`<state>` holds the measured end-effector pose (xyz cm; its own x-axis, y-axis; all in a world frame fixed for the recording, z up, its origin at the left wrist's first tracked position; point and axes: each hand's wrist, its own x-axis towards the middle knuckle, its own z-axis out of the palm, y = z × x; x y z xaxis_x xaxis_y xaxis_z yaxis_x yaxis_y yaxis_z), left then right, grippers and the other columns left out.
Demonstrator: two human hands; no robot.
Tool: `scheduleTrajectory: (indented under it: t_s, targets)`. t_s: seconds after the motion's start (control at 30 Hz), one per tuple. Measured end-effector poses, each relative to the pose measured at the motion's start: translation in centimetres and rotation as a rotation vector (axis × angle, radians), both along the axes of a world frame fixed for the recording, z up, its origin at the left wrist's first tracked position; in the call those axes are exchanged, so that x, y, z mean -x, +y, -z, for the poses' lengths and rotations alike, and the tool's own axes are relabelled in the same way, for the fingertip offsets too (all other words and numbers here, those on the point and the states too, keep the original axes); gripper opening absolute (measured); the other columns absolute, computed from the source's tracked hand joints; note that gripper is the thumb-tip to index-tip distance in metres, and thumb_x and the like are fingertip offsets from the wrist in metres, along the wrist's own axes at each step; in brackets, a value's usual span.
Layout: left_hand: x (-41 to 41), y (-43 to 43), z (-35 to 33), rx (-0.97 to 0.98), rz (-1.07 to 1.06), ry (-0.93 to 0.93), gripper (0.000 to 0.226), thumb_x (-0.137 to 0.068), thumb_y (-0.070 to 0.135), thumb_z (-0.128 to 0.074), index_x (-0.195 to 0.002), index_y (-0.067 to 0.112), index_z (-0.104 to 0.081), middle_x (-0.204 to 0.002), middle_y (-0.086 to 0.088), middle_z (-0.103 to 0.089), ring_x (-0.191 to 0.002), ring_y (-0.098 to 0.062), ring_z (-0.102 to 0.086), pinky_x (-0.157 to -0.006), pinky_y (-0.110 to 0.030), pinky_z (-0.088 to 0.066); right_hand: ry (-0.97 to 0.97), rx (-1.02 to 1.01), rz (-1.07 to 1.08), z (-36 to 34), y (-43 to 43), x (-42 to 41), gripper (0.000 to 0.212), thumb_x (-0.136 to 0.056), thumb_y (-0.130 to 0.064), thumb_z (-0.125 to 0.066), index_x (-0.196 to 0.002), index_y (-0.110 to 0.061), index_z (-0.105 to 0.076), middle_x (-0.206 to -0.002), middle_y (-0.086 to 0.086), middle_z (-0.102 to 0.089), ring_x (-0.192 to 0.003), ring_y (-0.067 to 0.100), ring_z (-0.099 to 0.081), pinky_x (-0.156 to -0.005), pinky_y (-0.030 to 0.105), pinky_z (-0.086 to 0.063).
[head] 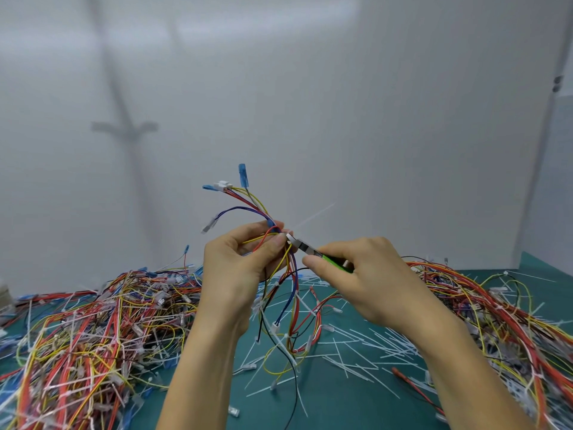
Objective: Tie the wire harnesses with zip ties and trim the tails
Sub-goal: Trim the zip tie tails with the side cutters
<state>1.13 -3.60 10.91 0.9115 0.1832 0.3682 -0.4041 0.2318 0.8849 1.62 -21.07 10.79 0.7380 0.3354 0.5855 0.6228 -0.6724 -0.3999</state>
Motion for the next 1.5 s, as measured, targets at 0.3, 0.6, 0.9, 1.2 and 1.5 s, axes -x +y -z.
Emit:
scheduleTrajectory:
  t_s: [0.3, 0.6, 0.9, 1.2, 1.5]
  targets:
    - [0.5, 0.8, -0.5, -0.020, 0.034, 0.055, 0.018, -0.084, 0.002, -0.069, -0.101, 0.002, -0.071, -0.091, -0.013, -0.077, -0.083, -0.027, -0.075, -0.065, -0.021, -0.058, 0.270, -0.454, -0.180, -0.2, 0.2, -0.2, 0.035, -0.093, -0.045, -0.057, -0.081, -0.018, -0.074, -0.069, 0.001, -0.070, -0.049, 0.017, -0.062, -0.050, 0.025, -0.046]
    - [0.4, 0.8, -0.4, 0.007, 0.118, 0.057, 0.023, -0.091, -0.001, -0.059, -0.113, 0.001, -0.066, -0.100, -0.013, -0.076, -0.089, -0.023, -0.075, -0.068, -0.020, -0.057, 0.228, -0.464, -0.093, 0.4, 2.0, -0.1, 0.011, -0.078, -0.040, -0.078, -0.081, -0.032, -0.071, -0.070, -0.022, -0.068, -0.063, 0.000, -0.060, -0.060, 0.019, -0.048]
    - [1.7, 1.1, -1.3, -0.160, 0.169, 0.098, 0.034, -0.088, 0.017, -0.069, -0.121, 0.020, -0.060, -0.104, -0.004, -0.076, -0.090, -0.026, -0.075, -0.075, -0.031, -0.060, 0.190, -0.671, -0.055, 0.9, 2.2, -1.0, 0.011, -0.079, -0.024, -0.076, -0.077, -0.027, -0.065, -0.060, -0.008, -0.063, -0.058, 0.013, -0.055, -0.060, 0.032, -0.046]
    - [2.7, 2.5, -2.2, -0.360, -0.140, 0.104, 0.016, -0.097, 0.024, -0.056, -0.090, 0.011, -0.062, -0.082, -0.001, -0.077, -0.068, -0.021, -0.075, -0.060, -0.025, -0.058, 0.102, -0.864, -0.029, 0.6, 1.2, -1.0, 0.019, -0.082, -0.014, -0.077, -0.076, -0.024, -0.061, -0.061, -0.004, -0.064, -0.053, 0.011, -0.059, -0.061, 0.040, -0.055]
    - [1.6, 1.8, -0.5, -0.784, 0.208, 0.200, 0.014, -0.092, 0.027, -0.063, -0.096, 0.024, -0.077, -0.092, 0.005, -0.077, -0.089, -0.006, -0.071, -0.082, -0.022, -0.057, 0.060, -0.914, -0.104, 0.7, 1.6, -1.0, 0.020, -0.085, -0.014, -0.075, -0.079, -0.026, -0.059, -0.066, -0.010, -0.061, -0.056, 0.009, -0.059, -0.055, 0.019, -0.050]
